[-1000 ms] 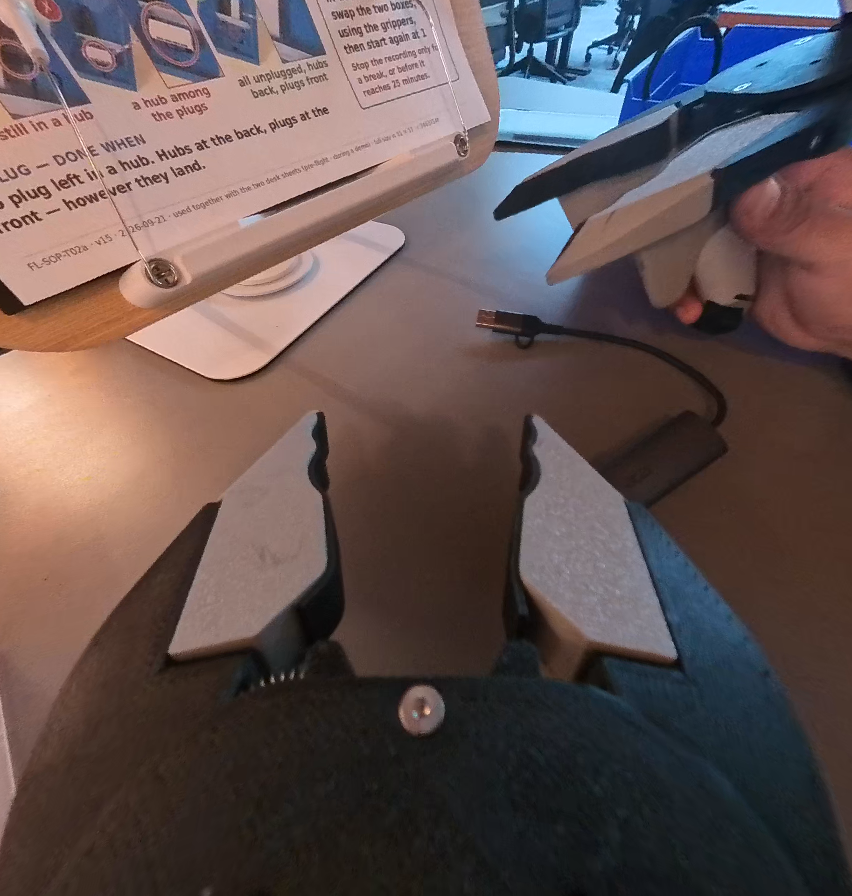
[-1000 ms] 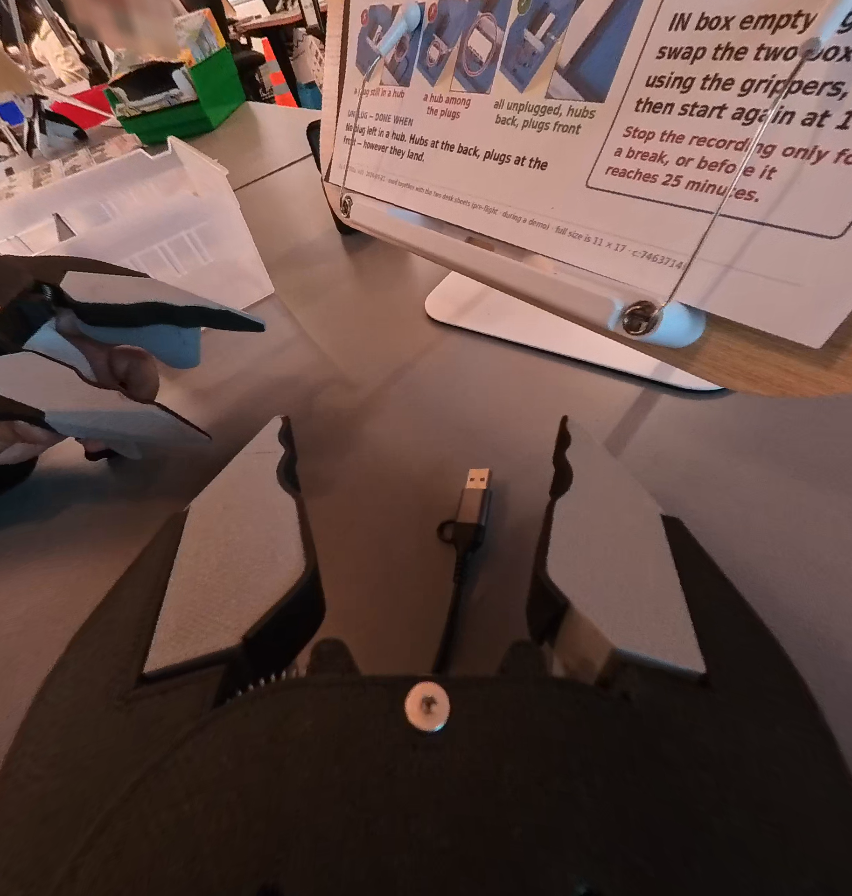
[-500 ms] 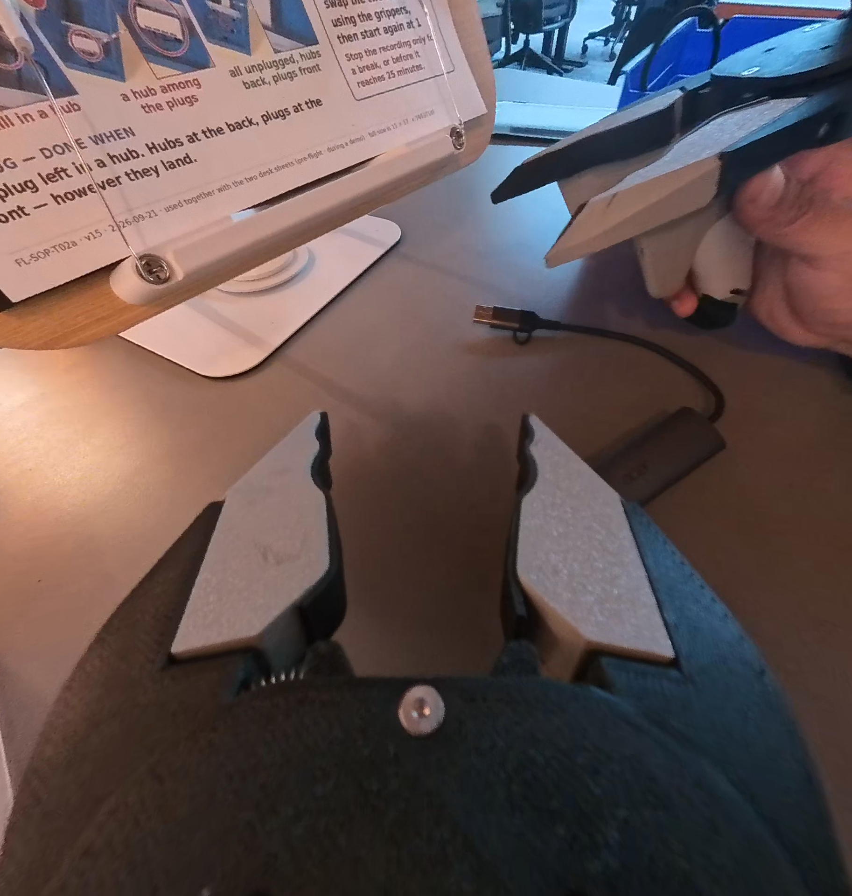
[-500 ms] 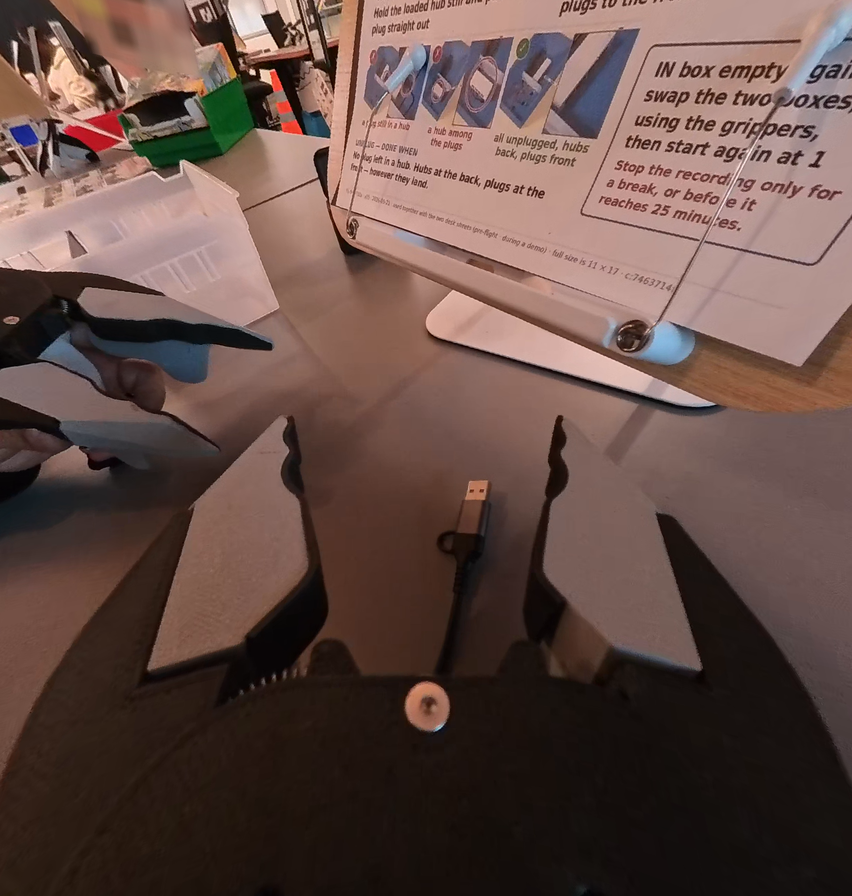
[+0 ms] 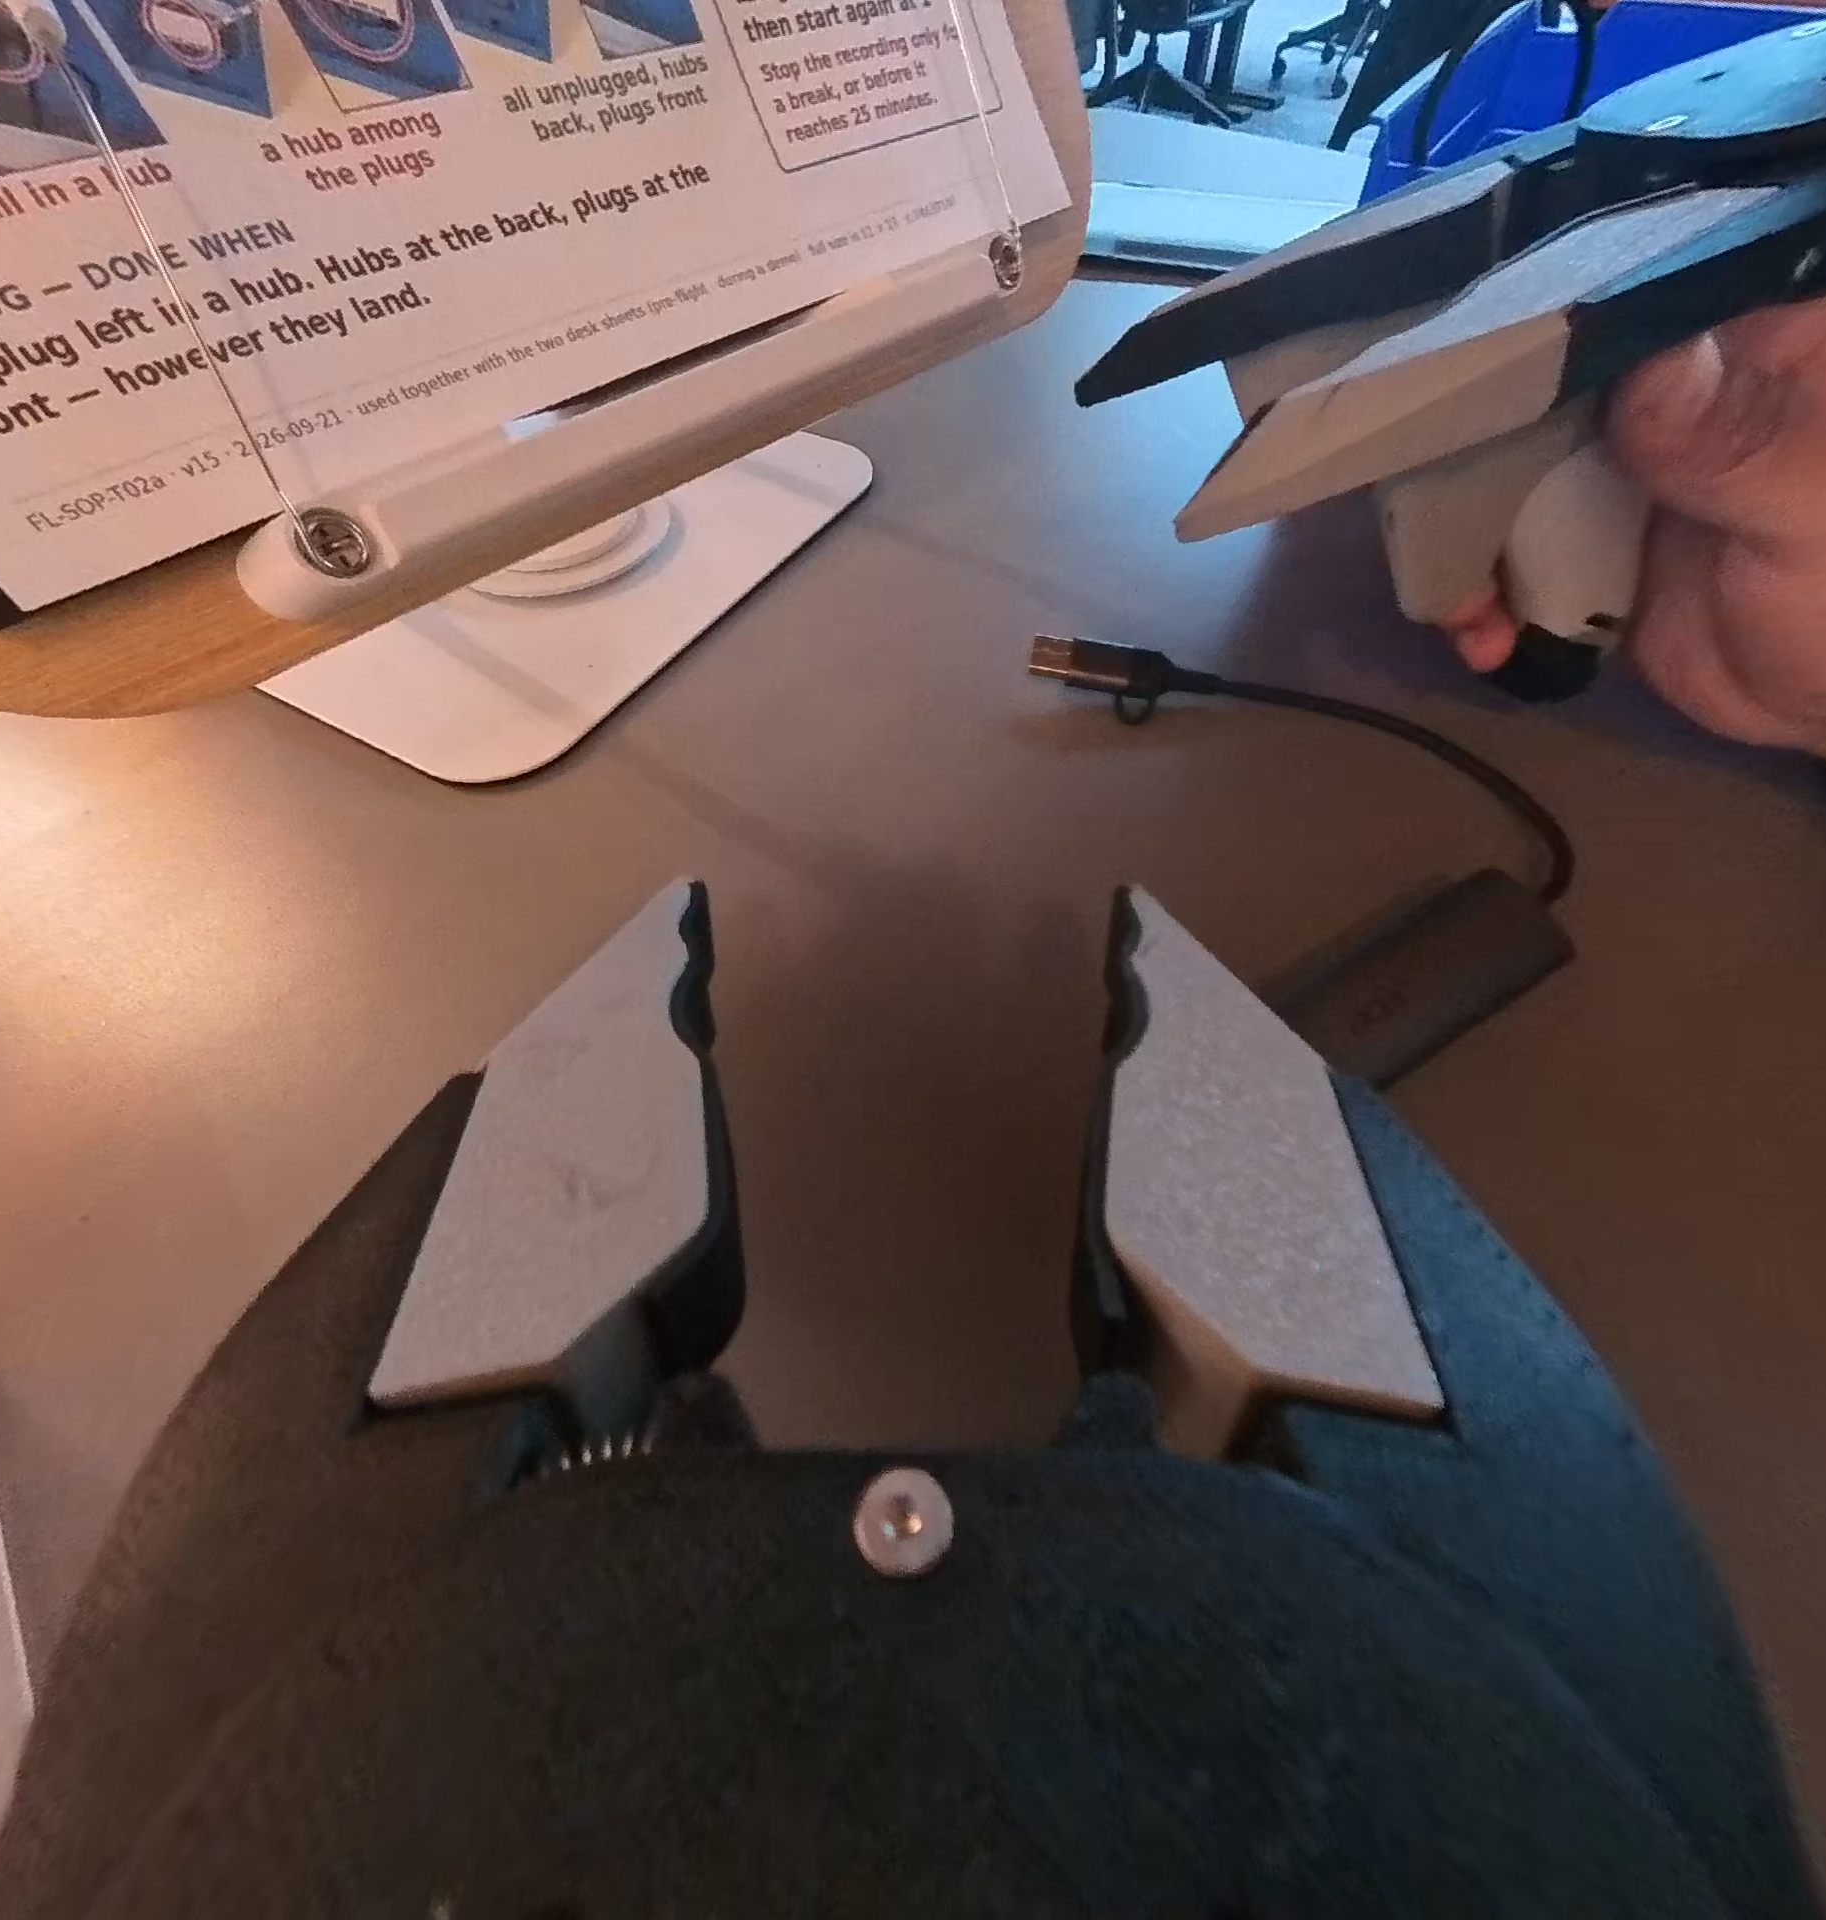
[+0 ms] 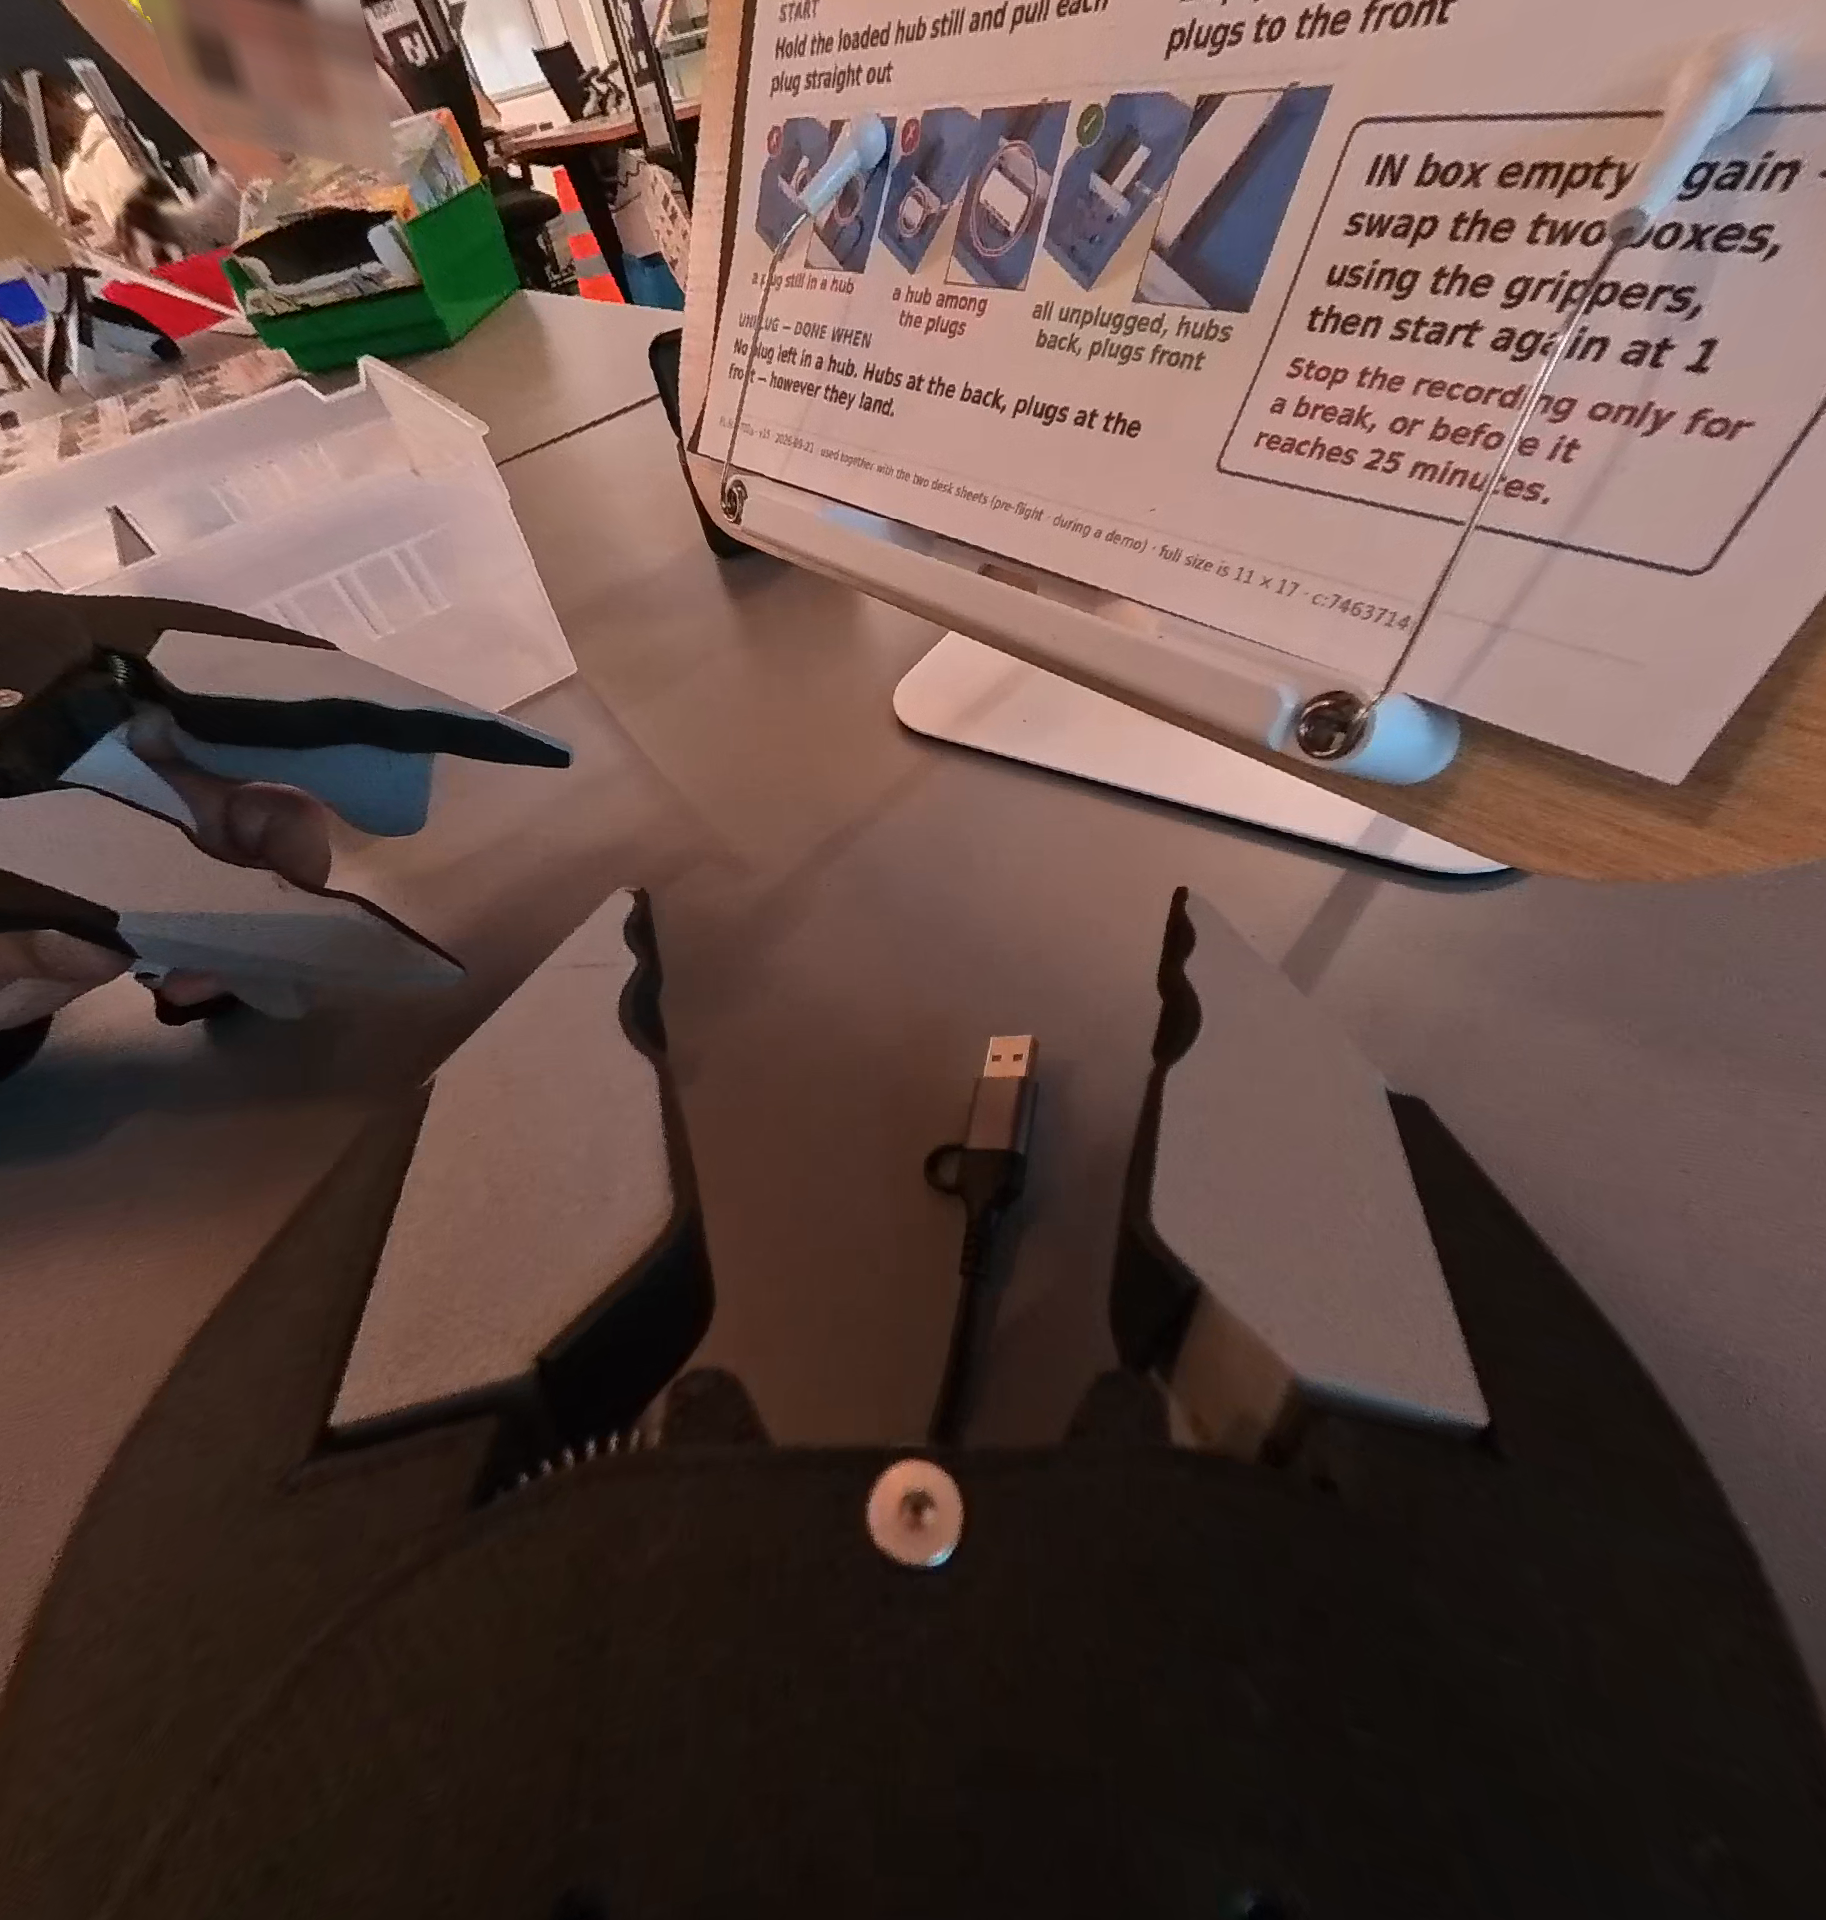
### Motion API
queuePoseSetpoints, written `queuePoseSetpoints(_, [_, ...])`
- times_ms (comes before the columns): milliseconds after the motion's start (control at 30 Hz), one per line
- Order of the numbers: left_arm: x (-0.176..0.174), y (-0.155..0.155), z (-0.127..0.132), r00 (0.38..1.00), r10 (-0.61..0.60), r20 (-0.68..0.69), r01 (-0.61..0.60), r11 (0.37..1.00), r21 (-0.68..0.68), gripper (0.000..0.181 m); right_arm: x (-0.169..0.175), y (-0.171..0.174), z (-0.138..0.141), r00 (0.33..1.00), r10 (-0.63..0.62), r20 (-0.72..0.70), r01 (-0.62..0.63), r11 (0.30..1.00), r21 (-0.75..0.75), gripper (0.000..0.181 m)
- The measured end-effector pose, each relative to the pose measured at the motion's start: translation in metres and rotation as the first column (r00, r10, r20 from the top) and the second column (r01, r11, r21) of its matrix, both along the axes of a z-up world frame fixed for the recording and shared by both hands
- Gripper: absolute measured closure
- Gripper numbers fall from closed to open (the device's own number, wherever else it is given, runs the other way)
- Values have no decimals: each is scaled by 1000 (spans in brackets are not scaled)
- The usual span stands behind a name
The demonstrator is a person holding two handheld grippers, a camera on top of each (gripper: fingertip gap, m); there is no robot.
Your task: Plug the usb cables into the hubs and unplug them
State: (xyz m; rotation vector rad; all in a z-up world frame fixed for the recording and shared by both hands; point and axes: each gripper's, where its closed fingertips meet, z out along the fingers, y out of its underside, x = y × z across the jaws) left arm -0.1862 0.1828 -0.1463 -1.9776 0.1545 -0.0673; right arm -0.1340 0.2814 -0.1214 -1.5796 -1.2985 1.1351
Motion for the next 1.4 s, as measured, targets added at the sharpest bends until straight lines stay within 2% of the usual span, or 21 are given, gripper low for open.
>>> queuePoseSetpoints(1000, [-4, 0, -6, 1000, 20, -17, -21, 999, -42, 102, 0, -1, -1, 1000, -4, 3, 4, 1000, 8, 92])
queuePoseSetpoints(1400, [-5, -1, -3, 995, 41, -86, -42, 999, -14, 108, -1, 2, -8, 998, -31, 51, 28, 998, 59, 96])
